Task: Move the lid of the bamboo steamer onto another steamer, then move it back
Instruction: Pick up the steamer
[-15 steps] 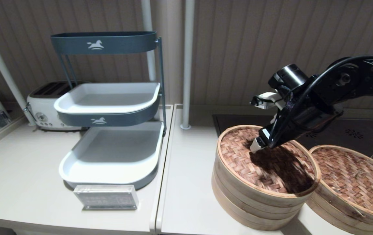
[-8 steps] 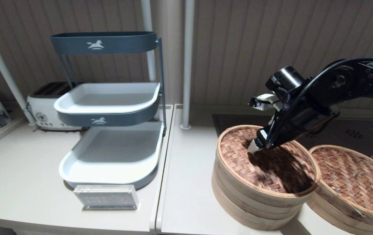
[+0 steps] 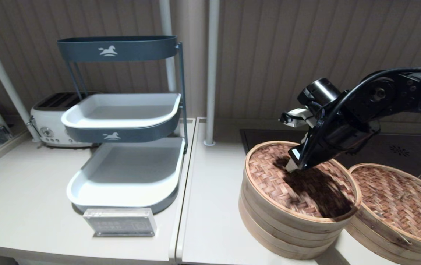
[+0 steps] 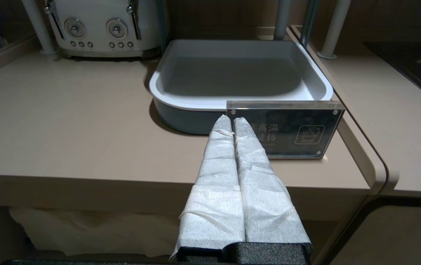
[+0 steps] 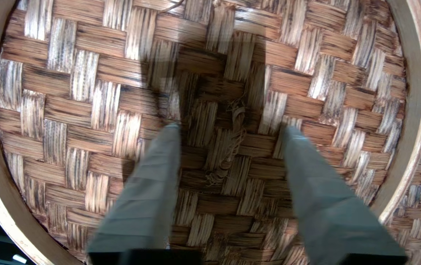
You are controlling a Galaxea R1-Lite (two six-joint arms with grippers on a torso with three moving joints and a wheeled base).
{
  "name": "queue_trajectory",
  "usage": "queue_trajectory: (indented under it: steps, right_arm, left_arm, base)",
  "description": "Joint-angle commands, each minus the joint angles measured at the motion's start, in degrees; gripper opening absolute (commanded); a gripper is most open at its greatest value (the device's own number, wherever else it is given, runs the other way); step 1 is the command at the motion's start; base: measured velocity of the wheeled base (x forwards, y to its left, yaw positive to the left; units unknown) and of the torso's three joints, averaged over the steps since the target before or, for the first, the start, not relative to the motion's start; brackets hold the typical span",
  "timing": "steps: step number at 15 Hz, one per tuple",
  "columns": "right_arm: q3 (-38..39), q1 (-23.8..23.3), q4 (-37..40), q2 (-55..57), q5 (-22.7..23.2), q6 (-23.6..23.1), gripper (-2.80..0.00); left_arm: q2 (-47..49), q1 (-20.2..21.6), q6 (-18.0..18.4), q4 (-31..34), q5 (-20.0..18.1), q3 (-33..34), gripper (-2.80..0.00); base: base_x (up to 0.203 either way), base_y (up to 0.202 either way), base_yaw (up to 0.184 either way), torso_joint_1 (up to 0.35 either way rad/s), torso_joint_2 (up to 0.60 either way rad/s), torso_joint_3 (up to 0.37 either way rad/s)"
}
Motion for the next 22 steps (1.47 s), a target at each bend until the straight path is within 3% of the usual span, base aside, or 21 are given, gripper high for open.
queue_trajectory:
  steps: [1, 8, 22]
  right_arm:
    - [0.03, 0.08, 0.29, 0.57, -0.01, -0.04, -2.80]
    - [0.38, 0.34, -1.47, 1.80, 4.04, -0.13, -2.80]
    - [-3.21, -0.36, -1.21, -2.24, 3.43, -0.30, -2.80]
  left_arm:
    - [-0.17, 0.00, 0.04, -0.05, 0.03, 1.58, -2.80]
    - [-0.17, 0.00, -0.02, -0.05, -0.02, 1.58, -2.80]
    - [-0.11, 0.00, -0.02, -0.05, 0.06, 1.58, -2.80]
  base:
    - [0.000, 0.000, 0.000, 0.000, 0.00, 0.000]
    - [0.000, 0.000, 0.000, 0.000, 0.00, 0.000]
    - [0.000, 0.000, 0.000, 0.000, 0.00, 0.000]
